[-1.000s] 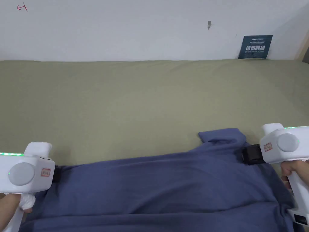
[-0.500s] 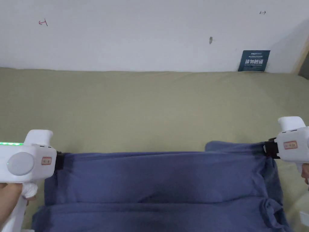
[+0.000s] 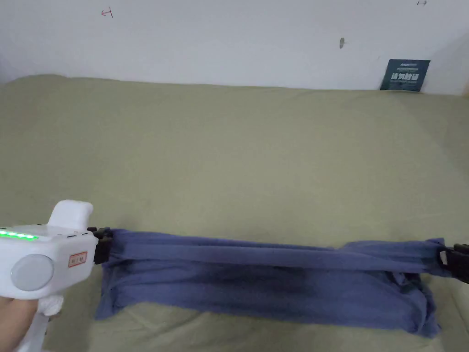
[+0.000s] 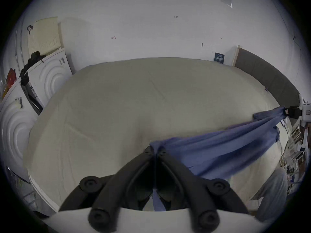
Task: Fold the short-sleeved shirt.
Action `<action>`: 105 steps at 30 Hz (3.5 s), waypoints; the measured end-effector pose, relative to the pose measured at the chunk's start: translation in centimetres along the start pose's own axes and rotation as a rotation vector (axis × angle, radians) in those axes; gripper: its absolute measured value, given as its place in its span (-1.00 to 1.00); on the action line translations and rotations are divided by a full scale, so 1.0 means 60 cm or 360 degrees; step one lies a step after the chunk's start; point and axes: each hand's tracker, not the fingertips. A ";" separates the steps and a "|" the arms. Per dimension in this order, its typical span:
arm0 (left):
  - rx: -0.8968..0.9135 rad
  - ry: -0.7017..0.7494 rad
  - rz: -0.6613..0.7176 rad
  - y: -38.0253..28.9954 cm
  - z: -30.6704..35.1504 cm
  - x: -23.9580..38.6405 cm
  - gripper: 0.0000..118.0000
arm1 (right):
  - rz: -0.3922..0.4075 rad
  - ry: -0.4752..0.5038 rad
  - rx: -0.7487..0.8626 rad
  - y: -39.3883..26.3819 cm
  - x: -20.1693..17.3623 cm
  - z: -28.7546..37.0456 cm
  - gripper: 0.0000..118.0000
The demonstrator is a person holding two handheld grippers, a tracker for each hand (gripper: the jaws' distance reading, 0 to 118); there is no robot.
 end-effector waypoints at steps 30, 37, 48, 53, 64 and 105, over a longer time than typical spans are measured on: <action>-0.0028 -0.0170 0.0387 -0.023 0.049 0.022 -1.00 | 0.0069 -0.0139 0.0653 -0.048 -0.272 0.019 -1.00; -0.0276 -0.0543 0.0685 -0.002 -0.010 -0.097 -1.00 | 0.0192 -0.0159 0.0809 -0.050 -0.364 0.005 -1.00; -0.0549 -0.0922 0.0990 -0.017 -0.130 -0.204 -0.95 | 0.0176 -0.0092 0.0699 -0.067 -0.388 -0.028 -1.00; -0.0503 -0.1122 0.1147 -0.040 -0.162 -0.230 0.94 | 0.0180 -0.0095 0.0667 -0.068 -0.388 -0.035 -1.00; -0.0678 -0.1321 0.1130 -0.052 -0.187 -0.128 0.60 | 0.0116 -0.0093 0.0634 -0.067 -0.372 -0.036 -1.00; -0.0825 -0.0437 -0.0483 0.043 -0.134 0.339 0.21 | -0.0032 -0.0084 0.0687 -0.073 -0.302 0.022 -1.00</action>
